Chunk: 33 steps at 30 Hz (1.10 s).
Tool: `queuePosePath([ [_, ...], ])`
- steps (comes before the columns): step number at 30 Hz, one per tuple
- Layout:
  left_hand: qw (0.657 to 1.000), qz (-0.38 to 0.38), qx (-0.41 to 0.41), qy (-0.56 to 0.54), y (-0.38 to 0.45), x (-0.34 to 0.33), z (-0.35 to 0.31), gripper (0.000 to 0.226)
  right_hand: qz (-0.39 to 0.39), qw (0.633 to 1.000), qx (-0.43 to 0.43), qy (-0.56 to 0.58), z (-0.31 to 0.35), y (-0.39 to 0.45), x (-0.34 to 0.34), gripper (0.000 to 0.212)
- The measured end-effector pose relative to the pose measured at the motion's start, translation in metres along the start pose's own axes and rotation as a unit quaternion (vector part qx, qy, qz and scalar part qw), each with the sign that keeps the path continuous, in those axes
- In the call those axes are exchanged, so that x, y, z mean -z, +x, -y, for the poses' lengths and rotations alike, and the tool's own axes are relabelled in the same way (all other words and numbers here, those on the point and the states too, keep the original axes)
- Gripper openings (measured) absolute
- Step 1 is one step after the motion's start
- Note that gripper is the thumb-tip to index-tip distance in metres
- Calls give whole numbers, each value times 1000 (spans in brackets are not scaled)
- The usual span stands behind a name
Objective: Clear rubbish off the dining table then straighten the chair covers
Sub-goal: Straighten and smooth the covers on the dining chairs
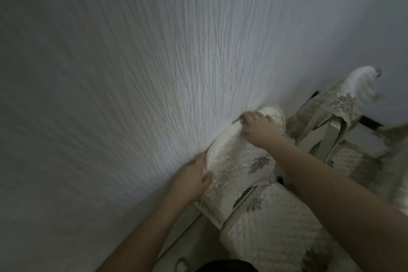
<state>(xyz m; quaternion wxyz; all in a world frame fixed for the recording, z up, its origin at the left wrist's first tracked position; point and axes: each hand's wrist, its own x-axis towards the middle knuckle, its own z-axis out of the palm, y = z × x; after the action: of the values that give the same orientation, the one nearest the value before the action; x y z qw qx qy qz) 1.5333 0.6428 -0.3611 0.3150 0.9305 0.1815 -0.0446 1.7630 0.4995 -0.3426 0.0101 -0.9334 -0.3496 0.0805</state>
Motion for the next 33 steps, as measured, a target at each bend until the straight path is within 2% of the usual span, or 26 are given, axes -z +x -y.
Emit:
queuePosePath([
  [3,1000,4,28,8,7,5,1,41,-9,1000,11,13,-5,3,-1,65],
  [5,999,17,35,17,10,9,-1,37,-13,1000,17,20,-3,6,-1,62],
  [12,996,23,28,84,8,2,-8,38,-22,998,27,48,-11,-1,-9,65],
  [19,995,88,42,0,-2,-13,-22,31,-17,999,28,11,-29,-23,-15,56],
  [23,993,111,40,0,-4,-24,-35,31,-20,1000,12,-3,-40,-39,-18,56],
  [33,982,183,-31,19,-2,-45,-78,42,-37,998,-52,10,-77,-84,-25,44],
])
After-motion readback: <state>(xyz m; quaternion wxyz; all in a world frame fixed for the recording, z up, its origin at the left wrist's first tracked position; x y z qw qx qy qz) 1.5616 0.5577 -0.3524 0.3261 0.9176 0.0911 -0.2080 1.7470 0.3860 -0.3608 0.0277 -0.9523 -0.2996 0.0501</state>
